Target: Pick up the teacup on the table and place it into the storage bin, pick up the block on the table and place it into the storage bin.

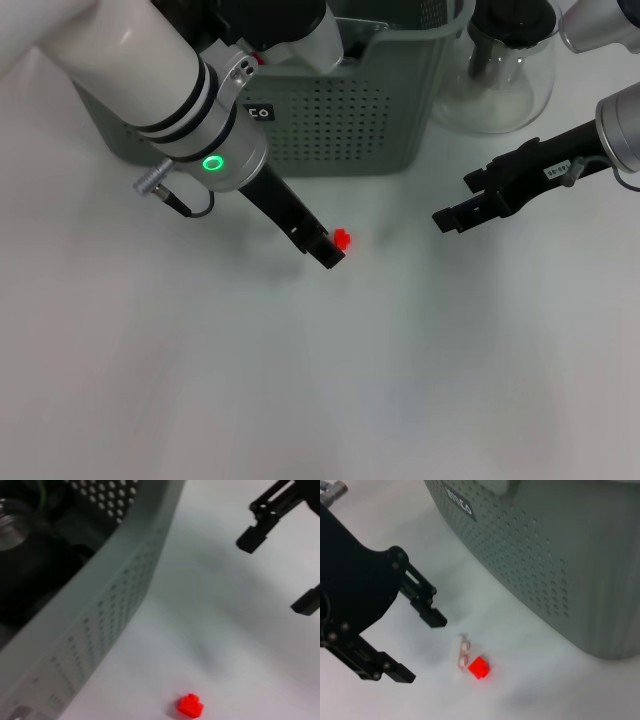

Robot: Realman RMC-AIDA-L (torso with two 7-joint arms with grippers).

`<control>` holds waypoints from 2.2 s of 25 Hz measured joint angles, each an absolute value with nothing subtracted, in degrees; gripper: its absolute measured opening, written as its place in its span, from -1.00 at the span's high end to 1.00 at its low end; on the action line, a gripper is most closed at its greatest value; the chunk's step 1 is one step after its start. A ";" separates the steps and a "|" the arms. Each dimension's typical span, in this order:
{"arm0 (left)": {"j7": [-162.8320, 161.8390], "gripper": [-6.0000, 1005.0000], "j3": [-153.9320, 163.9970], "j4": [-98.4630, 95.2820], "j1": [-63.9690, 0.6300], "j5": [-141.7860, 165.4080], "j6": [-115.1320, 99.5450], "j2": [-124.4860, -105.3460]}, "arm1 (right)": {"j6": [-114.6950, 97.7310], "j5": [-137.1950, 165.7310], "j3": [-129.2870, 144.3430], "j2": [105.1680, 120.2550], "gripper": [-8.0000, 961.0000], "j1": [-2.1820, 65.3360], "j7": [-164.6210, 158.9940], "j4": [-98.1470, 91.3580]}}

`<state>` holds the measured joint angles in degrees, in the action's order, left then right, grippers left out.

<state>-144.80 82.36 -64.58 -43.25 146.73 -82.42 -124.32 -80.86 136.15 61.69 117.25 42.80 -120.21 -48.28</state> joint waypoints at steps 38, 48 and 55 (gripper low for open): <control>-161.74 -0.61 97.23 -54.11 -47.69 151.49 -68.82 -124.71 | -80.77 136.14 61.61 117.42 -0.84 42.90 -119.62 -48.43; -161.56 0.04 97.98 -58.86 -45.84 153.67 -71.33 -124.50 | -80.92 136.14 61.62 117.39 -0.84 42.76 -119.65 -48.43; -154.46 0.16 88.89 -82.44 -37.59 155.96 -90.10 -124.48 | -81.07 136.14 61.66 117.27 -0.84 42.90 -119.87 -48.43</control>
